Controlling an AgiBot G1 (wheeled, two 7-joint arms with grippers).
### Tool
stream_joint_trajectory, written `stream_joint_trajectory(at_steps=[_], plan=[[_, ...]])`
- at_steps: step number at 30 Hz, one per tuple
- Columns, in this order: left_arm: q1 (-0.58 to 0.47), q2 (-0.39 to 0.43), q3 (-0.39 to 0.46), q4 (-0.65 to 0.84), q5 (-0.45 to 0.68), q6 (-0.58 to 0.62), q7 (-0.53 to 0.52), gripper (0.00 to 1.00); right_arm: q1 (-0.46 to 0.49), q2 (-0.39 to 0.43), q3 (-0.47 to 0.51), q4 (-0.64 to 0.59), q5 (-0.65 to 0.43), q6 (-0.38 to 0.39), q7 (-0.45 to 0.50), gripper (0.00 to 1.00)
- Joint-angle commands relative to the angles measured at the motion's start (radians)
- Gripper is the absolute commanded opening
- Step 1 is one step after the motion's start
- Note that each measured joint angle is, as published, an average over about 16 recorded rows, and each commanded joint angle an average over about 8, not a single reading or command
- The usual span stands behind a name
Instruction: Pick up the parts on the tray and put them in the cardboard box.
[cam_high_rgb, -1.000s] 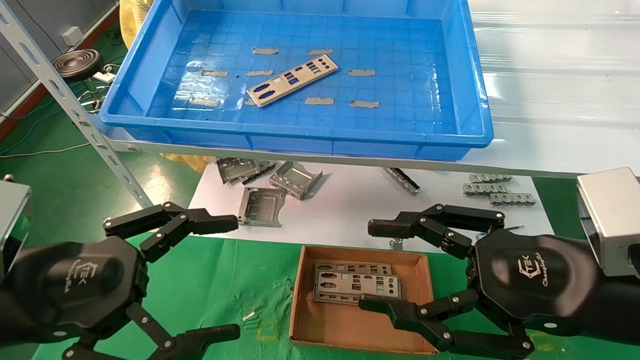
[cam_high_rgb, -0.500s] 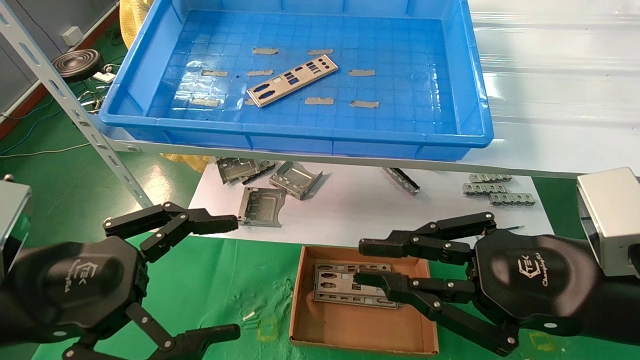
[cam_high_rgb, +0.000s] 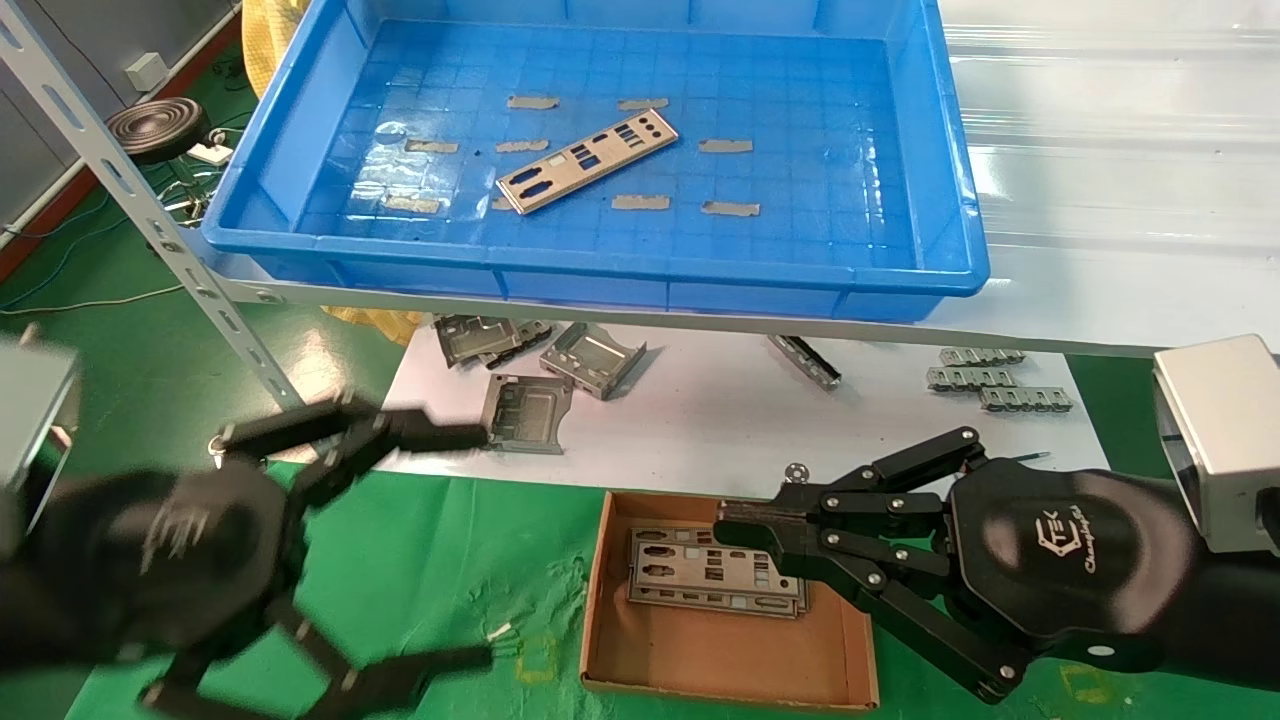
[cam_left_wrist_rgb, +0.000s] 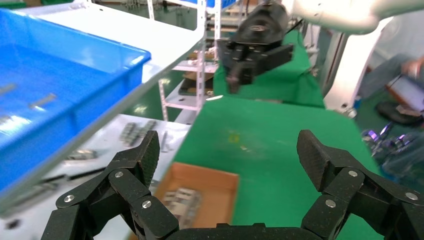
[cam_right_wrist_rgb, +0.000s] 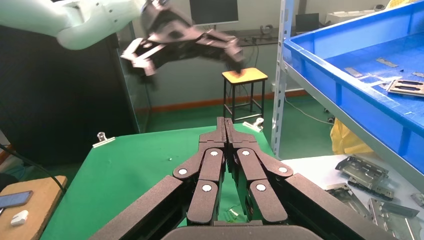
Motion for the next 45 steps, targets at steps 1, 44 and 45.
stream_joint_trajectory(at_steps=[1,44,45], plan=[[-0.048,0.011,0.01,-0.001,0.025,-0.004,-0.015,1.0,0.0,0.0,0.0,0.0,0.0,0.0,0.0,0.0],[-0.806,0.681,0.336,1.119,0.647,-0.437,0.157,1.0,0.0,0.0,0.0,0.0,0.0,0.0,0.0,1.0],[-0.805,0.68,0.335,1.121,0.644,-0.435,0.151,1.0,0.0,0.0,0.0,0.0,0.0,0.0,0.0,1.0]])
